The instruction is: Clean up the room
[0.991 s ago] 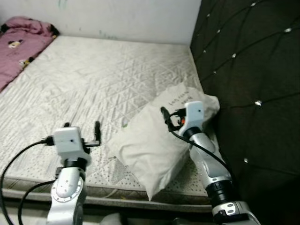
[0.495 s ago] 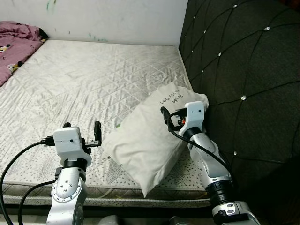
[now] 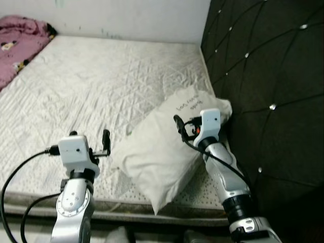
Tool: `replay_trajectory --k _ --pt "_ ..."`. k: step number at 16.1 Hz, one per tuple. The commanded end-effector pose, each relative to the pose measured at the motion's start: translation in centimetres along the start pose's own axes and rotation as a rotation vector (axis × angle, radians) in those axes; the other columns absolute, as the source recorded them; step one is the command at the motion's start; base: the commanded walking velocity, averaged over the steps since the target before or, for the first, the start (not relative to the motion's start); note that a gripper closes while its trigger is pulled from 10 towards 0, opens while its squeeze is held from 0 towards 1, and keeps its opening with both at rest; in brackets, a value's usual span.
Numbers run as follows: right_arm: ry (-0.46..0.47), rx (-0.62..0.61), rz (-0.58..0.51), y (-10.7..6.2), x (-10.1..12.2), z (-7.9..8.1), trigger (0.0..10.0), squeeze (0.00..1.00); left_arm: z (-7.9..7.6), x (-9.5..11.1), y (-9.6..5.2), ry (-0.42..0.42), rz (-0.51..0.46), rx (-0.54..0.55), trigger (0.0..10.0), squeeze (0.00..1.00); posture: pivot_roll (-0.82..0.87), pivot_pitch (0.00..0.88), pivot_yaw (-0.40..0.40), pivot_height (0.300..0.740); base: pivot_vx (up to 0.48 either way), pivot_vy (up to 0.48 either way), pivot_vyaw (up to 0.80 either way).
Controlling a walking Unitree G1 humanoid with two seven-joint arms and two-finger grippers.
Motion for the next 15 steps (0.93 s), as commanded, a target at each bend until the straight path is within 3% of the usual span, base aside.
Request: replay_trajectory --k 1,5,15 --pt "0.0 0.005 0.003 0.13 0.1 0.08 10.0 0.0 -0.07 -0.3 -0.02 -0.002 0.014 -0.004 10.0 0.0 -0.03 0.0 -0.026 0.656 0.0 0.0 0.0" --pt "-0.007 0.01 0.005 0.23 0.07 0.1 10.0 0.0 -0.17 -0.22 0.15 -0.005 0.007 -0.003 10.0 0.0 -0.03 0.0 -0.03 0.621 0.0 0.0 0.0" --pt "-0.012 0.015 0.013 0.37 -0.05 0.18 10.0 0.0 0.67 -0.41 0.18 -0.03 0.014 0.043 10.0 0.0 -0.02 0.0 -0.037 0.621 0.0 0.0 0.0"
Point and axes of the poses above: a point about 5 cm out from each wrist's last joint towards the gripper, its own y axis pointing out of the wrist towards the gripper, its own x axis along the axis of the wrist's last joint, z = x × y, the point moved 6 cm from there along y, pointing out of the wrist towards the gripper, and after that the axes turned 3 degrees about y, right-handed, at the moved point
